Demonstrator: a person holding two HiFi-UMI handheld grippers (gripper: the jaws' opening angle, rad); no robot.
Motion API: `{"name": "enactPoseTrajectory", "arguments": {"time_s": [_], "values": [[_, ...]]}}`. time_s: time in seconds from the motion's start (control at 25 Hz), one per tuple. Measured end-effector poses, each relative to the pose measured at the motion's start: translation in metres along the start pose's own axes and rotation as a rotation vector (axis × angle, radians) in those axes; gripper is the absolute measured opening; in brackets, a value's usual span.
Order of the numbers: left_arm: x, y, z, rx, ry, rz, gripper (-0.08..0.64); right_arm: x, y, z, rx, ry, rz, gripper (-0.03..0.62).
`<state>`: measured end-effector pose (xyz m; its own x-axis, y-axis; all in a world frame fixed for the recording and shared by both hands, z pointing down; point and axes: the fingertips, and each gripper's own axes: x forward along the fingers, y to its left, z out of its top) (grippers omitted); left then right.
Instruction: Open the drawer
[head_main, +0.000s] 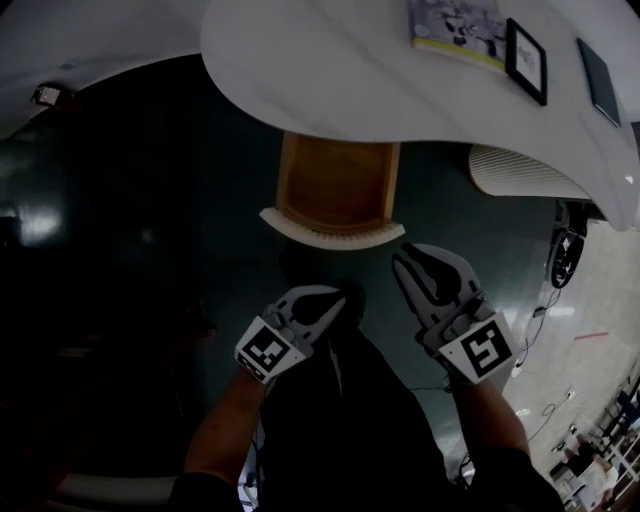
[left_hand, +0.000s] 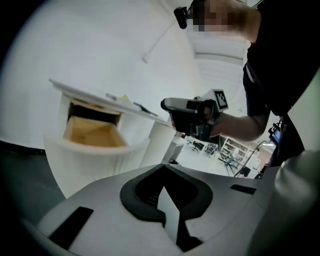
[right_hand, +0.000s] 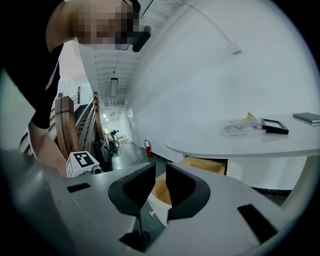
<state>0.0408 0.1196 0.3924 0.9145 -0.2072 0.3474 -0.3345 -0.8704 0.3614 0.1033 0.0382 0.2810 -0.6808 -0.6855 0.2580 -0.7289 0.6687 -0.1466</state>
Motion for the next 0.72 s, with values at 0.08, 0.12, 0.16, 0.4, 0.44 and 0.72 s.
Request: {"name": "enactPoseTrajectory", "arguments": {"time_s": [0.08,0.12,0.16,0.4,0.44,0.72], "values": [[-0.013,-0.019,0.041,-0.001,-0.031,0.025,0.011,-0.007,0.013,0.027,-0.003,0.000,0.038,0.023],[-0.018,-0.028,0.063,0.001,-0.049,0.039,0.011,-0.011,0.021,0.040,-0.008,0.001,0.059,0.021],[-0.023,-0.036,0.084,0.007,-0.067,0.055,0.011,-0.016,0.029,0.051,-0.013,0.004,0.078,0.021],[-0.063,-0.075,0.175,0.102,-0.119,0.151,0.009,-0.051,0.069,0.103,-0.016,0.012,0.133,0.021],[-0.069,-0.080,0.182,0.115,-0.121,0.159,0.009,-0.058,0.074,0.109,-0.012,0.007,0.133,0.021],[-0.115,-0.115,0.238,0.160,-0.169,0.225,0.009,-0.100,0.107,0.153,-0.057,-0.064,0.150,0.021]]}}
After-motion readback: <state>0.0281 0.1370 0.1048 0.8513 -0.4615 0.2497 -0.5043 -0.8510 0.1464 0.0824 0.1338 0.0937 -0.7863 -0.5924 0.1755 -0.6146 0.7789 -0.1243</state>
